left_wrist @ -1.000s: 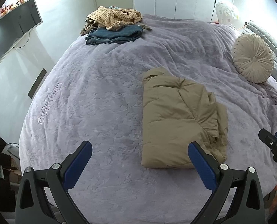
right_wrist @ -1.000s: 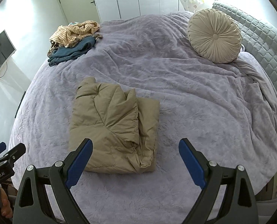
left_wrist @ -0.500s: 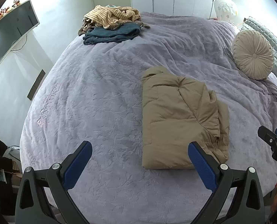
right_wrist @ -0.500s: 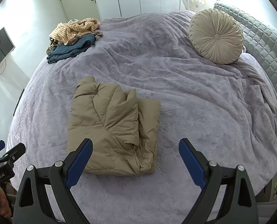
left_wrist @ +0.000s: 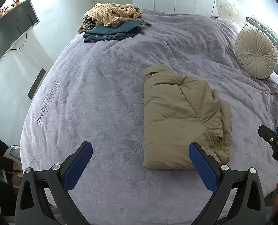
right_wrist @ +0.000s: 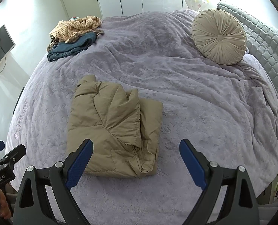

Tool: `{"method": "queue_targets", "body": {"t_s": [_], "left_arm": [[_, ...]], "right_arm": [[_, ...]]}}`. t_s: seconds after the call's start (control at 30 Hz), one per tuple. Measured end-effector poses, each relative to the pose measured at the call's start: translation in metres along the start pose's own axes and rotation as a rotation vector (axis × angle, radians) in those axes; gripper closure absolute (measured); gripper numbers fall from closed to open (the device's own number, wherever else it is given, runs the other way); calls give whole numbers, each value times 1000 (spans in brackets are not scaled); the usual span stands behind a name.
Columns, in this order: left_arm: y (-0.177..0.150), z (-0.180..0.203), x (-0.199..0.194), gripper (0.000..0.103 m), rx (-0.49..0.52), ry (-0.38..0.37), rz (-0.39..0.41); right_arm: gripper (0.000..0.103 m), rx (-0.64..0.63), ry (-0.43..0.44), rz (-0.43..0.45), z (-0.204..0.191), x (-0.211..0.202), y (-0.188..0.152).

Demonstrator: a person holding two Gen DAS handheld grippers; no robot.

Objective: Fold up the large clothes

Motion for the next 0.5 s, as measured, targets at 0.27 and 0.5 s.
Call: {"method": "queue_targets", "body": {"t_s": [0.27, 0.5], "left_arm": [[-4, -2, 0, 0, -5, -1, -12], [-6, -1, -4, 0, -4, -7, -8]], "right_arm": [[9, -1, 1, 0, 1, 0, 1], [9, -5, 5, -2, 3, 2, 3]]}}
Point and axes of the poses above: each gripper's, at about its wrist camera, not at the fingertips, and x roughly the way its jaws point, z to its right, y to its top, the point moved 10 cm from there along x, roughly the way its jaws point, and after that the axes turned 10 degrees about -x, right-handed, at the moved point
